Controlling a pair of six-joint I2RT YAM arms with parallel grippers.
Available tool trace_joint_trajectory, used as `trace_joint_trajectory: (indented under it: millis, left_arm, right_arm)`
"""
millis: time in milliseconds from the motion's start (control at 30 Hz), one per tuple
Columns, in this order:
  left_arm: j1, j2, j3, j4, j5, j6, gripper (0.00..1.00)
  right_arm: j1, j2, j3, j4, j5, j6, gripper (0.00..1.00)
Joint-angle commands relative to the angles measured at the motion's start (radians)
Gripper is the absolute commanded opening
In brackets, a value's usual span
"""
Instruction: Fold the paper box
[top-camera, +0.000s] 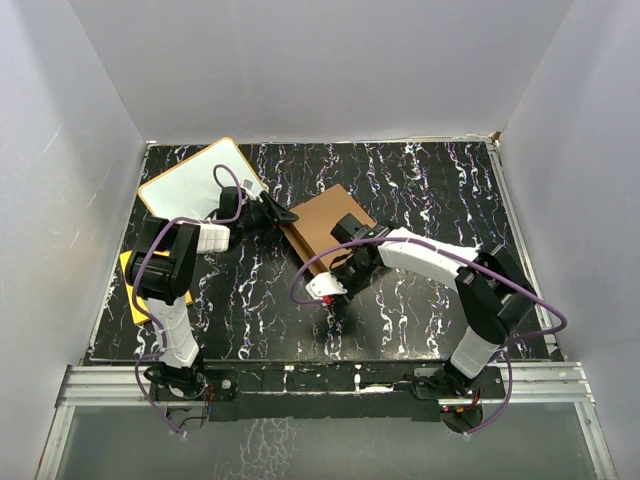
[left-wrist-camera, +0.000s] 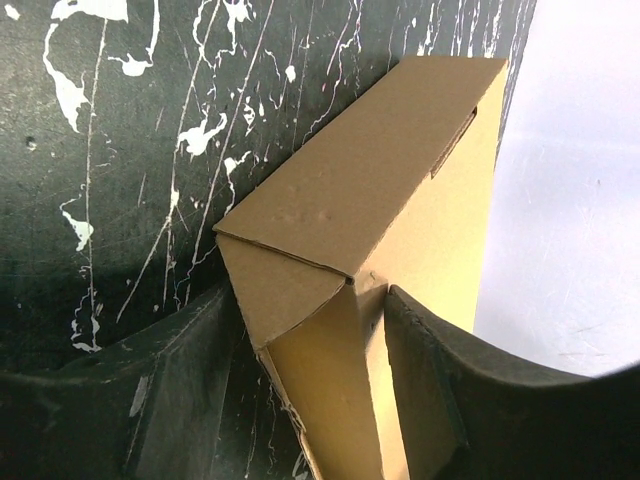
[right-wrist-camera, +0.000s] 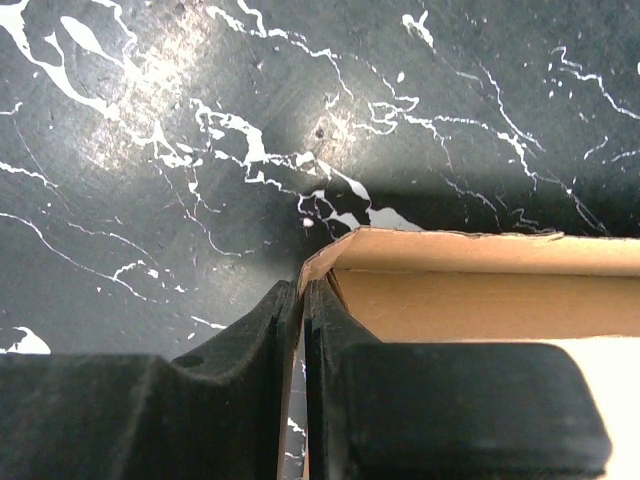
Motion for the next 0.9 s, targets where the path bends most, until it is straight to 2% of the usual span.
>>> trace_joint_trajectory:
  millis: [0,167,367,567,700,867]
  left_arm:
    - [0.003,0.046,-0.061,-0.123,-0.032,0.074,0.54]
    - [0.003,0.052,-0.072,-0.125,-0.034,0.084,0.53]
    - [0.003,0.056,-0.079,-0.123,-0.032,0.084,0.53]
    - [0.002,0.054,-0.079,-0.123,-0.032,0.085,0.53]
    - [0.002,0.059,-0.076,-0.127,-0.031,0.087,0.53]
    - [0.003,0.058,-0.077,-0.137,-0.031,0.095,0.53]
  right_arm:
    - [0.023,0.018,0.083,0.051,-0.060,-0.010,0.13]
    - [0.026,0.041,0.130,0.031,-0.084,0.043,0.13]
    - [0.026,0.077,0.194,-0.005,-0.139,0.203,0.13]
    - [0.028,0.121,0.166,0.009,-0.096,0.304,0.14]
    - [0.046,0.091,0.100,0.092,-0.032,0.340,0.15]
    - [0.083,0.090,0.107,0.225,0.065,0.563,0.14]
